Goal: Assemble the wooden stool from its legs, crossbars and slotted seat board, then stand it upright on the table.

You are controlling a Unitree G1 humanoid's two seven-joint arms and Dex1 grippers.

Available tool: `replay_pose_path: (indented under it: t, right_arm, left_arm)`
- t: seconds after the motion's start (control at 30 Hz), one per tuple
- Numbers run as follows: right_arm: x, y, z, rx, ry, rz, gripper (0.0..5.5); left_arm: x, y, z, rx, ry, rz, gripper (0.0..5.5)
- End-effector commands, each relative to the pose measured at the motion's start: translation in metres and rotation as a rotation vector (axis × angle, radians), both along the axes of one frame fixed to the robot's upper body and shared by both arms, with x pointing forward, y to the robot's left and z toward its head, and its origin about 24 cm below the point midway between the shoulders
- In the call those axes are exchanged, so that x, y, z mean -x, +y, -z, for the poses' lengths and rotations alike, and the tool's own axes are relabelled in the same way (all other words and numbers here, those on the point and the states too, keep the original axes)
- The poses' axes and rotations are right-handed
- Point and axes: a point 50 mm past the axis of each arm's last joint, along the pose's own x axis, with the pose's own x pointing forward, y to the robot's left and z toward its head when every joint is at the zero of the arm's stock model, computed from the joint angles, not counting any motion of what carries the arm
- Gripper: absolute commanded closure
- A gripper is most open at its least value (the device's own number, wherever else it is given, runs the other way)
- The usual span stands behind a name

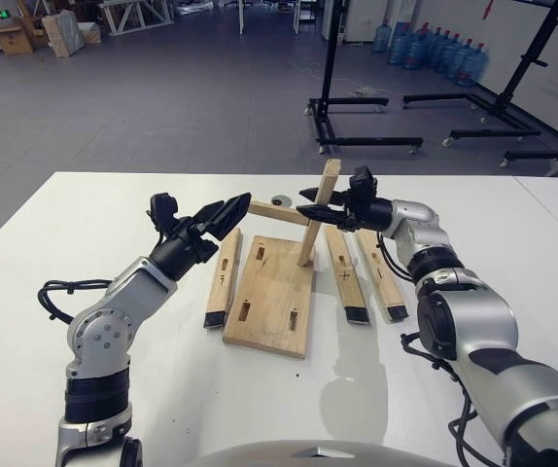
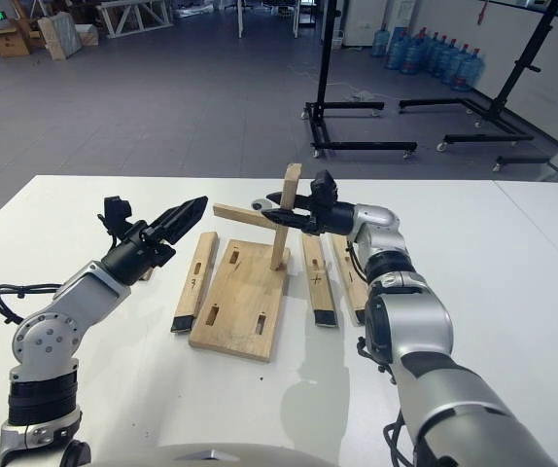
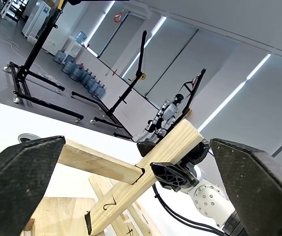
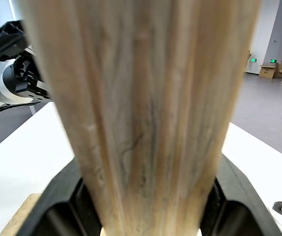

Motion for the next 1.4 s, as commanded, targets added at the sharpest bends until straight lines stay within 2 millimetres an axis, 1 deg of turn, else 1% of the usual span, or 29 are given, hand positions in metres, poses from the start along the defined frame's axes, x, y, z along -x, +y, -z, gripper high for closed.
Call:
replay_pose_path:
  t: [0.03, 0.2, 0.3, 0.37, 0.53, 0.73, 0.77, 1.1, 1.33, 1.4]
  right_arm:
    - [0.010, -0.001, 0.035, 0.098, 0.123, 0.032, 3.45]
    - [0.016, 0.005, 0.051, 0.135, 0.197, 0.011, 3.45]
    - [0.022, 0.006, 0.062, 0.172, 0.249, -0.012, 3.45]
    - [0.024, 0.006, 0.066, 0.187, 0.265, -0.010, 3.45]
    - [0.024, 0.007, 0.067, 0.182, 0.273, -0.005, 3.45]
    - [0.020, 0.008, 0.061, 0.124, 0.267, 0.018, 3.45]
    - [0.019, 0.008, 0.060, 0.116, 0.267, 0.024, 3.15]
    - [0.012, 0.008, 0.051, 0.066, 0.258, 0.079, 1.48]
    - [0.013, -0.011, 0.048, 0.132, 0.235, 0.088, 0.37]
    - [0.015, -0.021, 0.047, 0.150, 0.226, 0.091, 0.37]
  left_arm:
    - [0.001, -0.001, 0.003, -0.015, 0.009, -0.002, 0.10]
    - [0.002, -0.002, 0.004, -0.012, 0.013, 0.000, 0.10]
    - [0.001, -0.003, 0.004, -0.009, 0.013, 0.000, 0.10]
    - [0.001, -0.003, 0.004, -0.009, 0.013, -0.001, 0.10]
    - [0.001, -0.003, 0.004, -0.008, 0.013, -0.005, 0.10]
    - [0.001, -0.003, 0.005, -0.008, 0.015, -0.007, 0.10]
    - [0.001, -0.002, 0.005, -0.008, 0.016, -0.007, 0.10]
    - [0.000, -0.002, 0.005, -0.009, 0.014, -0.007, 0.10]
    - [0.000, -0.003, 0.005, -0.011, 0.013, -0.004, 0.10]
    - [0.000, -0.002, 0.003, -0.010, 0.009, -0.004, 0.10]
